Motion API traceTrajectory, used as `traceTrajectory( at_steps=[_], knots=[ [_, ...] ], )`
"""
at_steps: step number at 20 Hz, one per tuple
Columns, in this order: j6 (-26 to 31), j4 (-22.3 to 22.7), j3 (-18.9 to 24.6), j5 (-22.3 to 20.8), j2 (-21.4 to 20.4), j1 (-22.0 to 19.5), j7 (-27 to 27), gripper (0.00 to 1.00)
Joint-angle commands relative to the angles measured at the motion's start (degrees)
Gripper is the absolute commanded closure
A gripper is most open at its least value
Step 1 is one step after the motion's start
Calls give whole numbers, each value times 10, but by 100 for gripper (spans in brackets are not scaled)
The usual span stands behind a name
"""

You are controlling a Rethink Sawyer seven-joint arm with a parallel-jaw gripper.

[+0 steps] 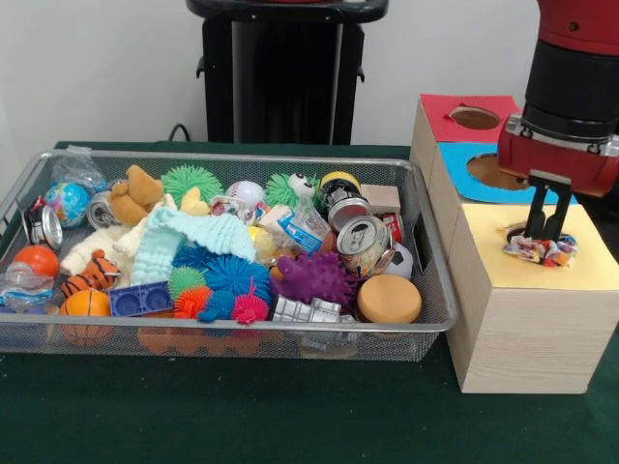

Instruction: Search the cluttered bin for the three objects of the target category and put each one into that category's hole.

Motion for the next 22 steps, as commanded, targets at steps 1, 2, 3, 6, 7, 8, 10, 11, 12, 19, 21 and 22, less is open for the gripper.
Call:
traceTrajectory(
  at_steps=[1,2,3,6,7,8,10,11,12,19,21,22],
  knots=[
    [-86,76,104,-38,43,-46,-2,100],
    [-94,75,104,-42,46,-46,-2,100],
    [-95,73,108,-43,49,-48,-3,100],
    [-95,67,111,-48,56,-51,-3,100],
    [-92,63,111,-50,58,-51,-3,100],
    [-89,58,109,-52,60,-50,0,100],
    [-82,49,107,-55,63,-50,3,100],
    [-77,47,106,-57,63,-49,4,100],
    [-75,48,108,-60,62,-51,5,100],
    [-89,59,112,-73,56,-59,5,100],
    [-88,61,107,-74,54,-53,14,100],
    [-88,59,103,-75,55,-50,19,100]
  ],
)
